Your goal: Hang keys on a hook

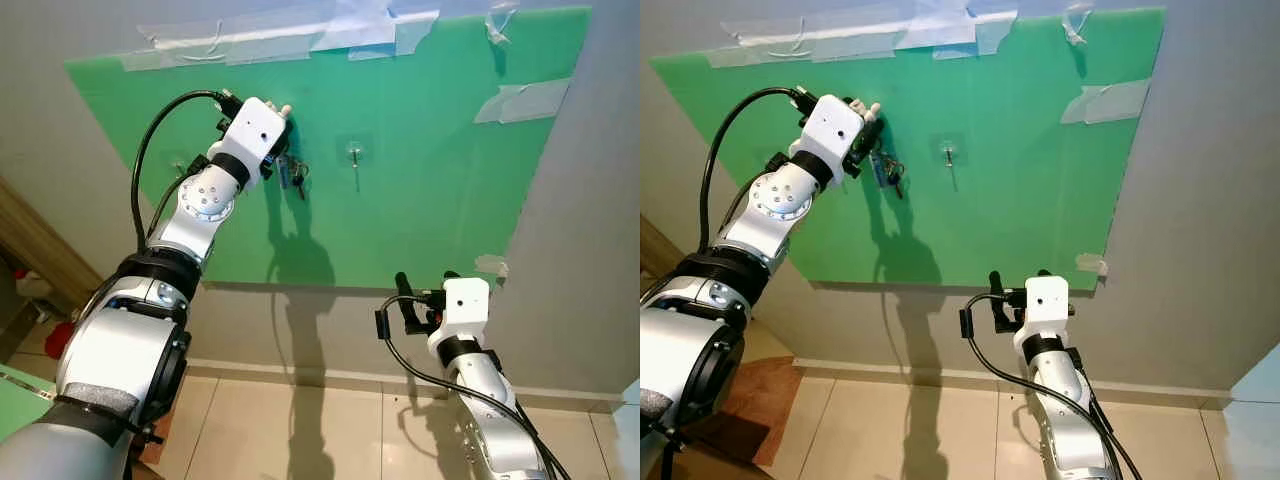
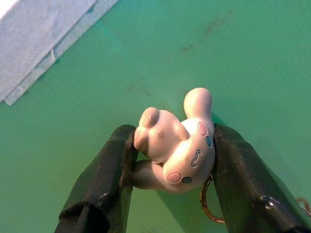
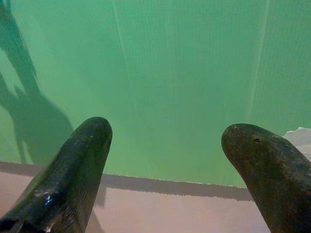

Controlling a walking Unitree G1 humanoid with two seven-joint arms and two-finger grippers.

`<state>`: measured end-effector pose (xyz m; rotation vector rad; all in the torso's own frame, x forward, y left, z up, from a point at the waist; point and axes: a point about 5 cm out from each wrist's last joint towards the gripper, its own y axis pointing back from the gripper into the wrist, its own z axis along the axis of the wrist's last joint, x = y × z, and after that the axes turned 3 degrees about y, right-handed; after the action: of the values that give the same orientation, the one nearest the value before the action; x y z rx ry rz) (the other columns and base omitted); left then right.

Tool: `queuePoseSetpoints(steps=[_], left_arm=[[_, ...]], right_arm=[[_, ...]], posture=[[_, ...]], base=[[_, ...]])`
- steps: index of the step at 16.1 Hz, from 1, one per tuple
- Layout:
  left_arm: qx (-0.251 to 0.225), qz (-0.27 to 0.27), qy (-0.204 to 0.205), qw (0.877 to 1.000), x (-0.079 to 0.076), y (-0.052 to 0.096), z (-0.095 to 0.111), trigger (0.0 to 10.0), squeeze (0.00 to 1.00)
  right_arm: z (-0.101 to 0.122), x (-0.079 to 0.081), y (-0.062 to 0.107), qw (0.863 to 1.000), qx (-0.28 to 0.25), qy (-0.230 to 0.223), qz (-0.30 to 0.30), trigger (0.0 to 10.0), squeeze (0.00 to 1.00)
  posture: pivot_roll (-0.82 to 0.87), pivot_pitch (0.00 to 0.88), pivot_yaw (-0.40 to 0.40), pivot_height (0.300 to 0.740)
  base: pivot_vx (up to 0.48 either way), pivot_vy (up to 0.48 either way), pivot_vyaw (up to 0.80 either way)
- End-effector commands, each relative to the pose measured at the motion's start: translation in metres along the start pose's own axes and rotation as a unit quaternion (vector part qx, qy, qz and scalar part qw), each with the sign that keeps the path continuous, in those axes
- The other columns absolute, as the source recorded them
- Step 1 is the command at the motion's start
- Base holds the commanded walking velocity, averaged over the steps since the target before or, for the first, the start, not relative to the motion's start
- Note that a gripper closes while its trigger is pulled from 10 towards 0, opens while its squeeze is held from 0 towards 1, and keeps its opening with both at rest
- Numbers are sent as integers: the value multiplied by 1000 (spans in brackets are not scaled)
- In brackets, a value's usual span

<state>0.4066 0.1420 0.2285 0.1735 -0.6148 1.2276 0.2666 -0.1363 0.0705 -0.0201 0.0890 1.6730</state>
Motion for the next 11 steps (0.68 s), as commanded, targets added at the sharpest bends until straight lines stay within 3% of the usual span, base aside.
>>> queuePoseSetpoints(steps=[1,7,11], left_arm=[[26,13,-4,1000,8,7,-13,0,0],[80,10,2,997,2,18,-36,0,0],[77,10,10,997,1,18,-36,0,0]], right_arm=[[2,4,1,1000,-2,-3,7,10000,0],[1,4,2,1000,3,3,17,10000,0],[-1,4,2,1000,8,4,19,10000,0]], posture=[[-108,36,206,740],[-107,28,193,740],[-109,26,194,740]], base=[[0,0,0],[0,0,0],[0,0,0]])
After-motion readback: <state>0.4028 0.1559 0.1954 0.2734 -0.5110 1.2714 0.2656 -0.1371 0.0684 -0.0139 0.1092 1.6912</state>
